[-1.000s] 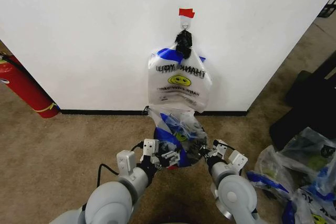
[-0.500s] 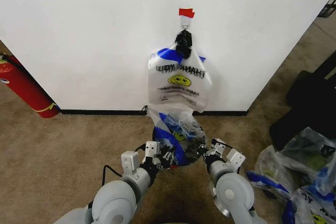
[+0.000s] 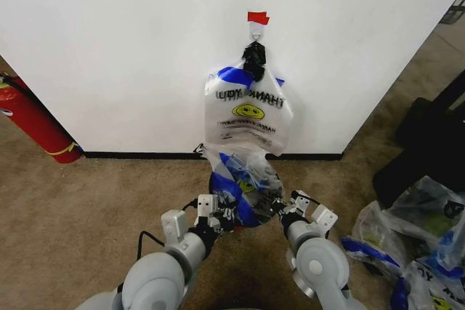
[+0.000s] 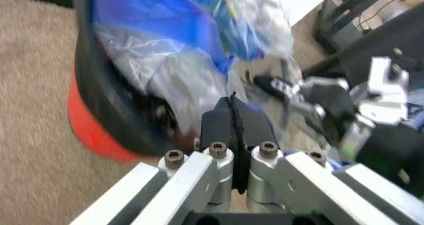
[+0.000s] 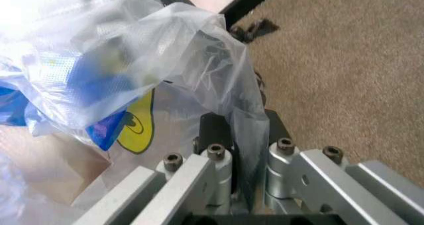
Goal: Pick up the garbage bag from the wall and place it over the trash bin.
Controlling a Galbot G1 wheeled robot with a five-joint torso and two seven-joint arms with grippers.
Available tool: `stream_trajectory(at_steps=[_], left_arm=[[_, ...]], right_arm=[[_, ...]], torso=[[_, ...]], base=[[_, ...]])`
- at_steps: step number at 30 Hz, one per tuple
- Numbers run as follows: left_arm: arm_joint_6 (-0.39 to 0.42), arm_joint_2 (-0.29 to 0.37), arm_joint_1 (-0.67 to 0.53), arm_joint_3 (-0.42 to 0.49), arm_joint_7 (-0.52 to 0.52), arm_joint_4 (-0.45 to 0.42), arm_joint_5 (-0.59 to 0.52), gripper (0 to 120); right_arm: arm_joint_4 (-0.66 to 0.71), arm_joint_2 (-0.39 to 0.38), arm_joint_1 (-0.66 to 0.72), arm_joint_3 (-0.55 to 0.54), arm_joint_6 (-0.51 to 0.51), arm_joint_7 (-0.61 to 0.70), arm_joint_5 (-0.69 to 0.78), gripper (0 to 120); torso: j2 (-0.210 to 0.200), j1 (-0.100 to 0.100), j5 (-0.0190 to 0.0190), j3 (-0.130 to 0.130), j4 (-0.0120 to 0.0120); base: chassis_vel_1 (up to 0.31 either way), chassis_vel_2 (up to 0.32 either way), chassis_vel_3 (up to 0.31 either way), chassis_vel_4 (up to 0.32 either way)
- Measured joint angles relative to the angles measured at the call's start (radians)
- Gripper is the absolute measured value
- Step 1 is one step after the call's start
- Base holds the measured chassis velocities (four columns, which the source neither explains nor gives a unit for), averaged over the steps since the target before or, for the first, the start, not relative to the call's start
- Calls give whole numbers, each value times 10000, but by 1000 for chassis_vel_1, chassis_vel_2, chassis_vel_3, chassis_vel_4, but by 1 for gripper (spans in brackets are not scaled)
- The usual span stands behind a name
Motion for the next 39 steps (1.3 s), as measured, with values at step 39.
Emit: stream_trajectory(at_steps=[39], left_arm=[[-424, -281, 1362, -751, 511, 2434, 1763, 0]], right_arm=[[745, -184, -526, 332, -120, -33, 580, 0]], torso=[[0, 0, 0, 0, 0]], base=[[0, 0, 0, 0]])
